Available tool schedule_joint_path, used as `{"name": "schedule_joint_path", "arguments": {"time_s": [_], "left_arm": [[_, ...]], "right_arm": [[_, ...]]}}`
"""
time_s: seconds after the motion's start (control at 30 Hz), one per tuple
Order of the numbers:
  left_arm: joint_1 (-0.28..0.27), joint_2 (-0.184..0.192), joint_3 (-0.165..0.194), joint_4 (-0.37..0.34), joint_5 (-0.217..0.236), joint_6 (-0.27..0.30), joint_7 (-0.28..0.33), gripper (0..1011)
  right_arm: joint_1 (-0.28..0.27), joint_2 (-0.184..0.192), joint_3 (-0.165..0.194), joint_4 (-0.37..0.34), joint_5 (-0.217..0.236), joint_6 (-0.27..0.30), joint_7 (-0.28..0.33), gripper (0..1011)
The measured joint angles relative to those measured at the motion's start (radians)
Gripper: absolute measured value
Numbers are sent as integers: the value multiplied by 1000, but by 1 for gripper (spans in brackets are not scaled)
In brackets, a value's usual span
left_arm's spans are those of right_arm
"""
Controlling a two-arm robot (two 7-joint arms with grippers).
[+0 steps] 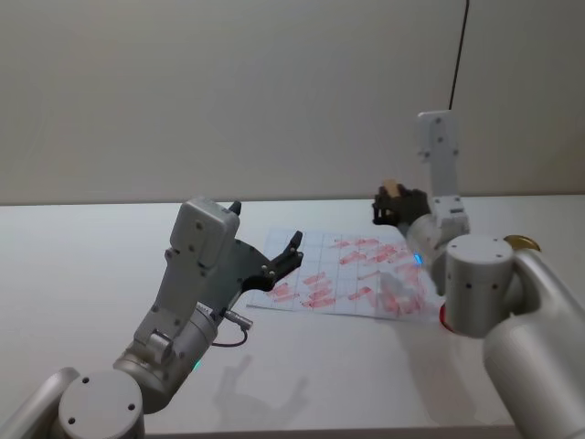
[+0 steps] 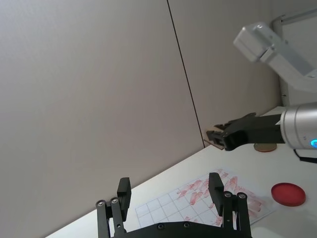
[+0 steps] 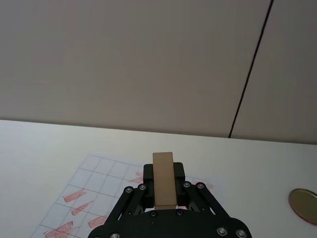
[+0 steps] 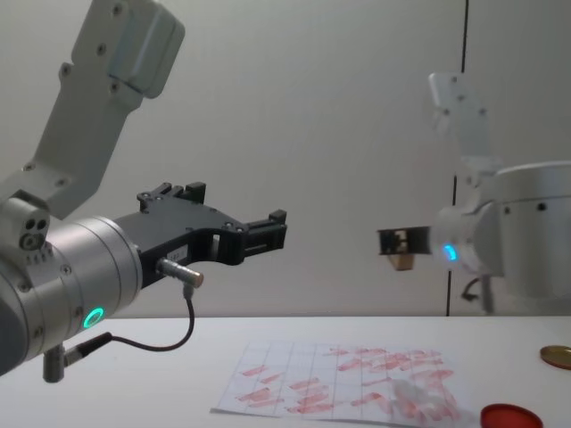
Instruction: Use the one hand to pick up the stamp and affix it onto the A4 paper.
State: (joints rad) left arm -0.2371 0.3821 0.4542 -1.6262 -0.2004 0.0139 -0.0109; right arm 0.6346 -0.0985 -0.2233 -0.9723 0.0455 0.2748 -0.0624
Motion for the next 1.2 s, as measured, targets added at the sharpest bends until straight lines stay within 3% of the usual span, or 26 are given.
{"name": "schedule_joint_path", "arguments": {"time_s": [0.23,0.5,0.87,1.2], "left_arm": [[0,0,0,0,0,0,0,993],[0,0,0,0,0,0,0,993],[0,0,0,0,0,0,0,993],[0,0,0,0,0,0,0,993]], "right_arm": [[-71,34,20,-131,-15,67,-21,223],[-128,65,42,-203,-30,117,-36,224],[-178,95,68,-222,-42,172,-43,222],[-198,107,78,-189,-51,204,-31,223]]}}
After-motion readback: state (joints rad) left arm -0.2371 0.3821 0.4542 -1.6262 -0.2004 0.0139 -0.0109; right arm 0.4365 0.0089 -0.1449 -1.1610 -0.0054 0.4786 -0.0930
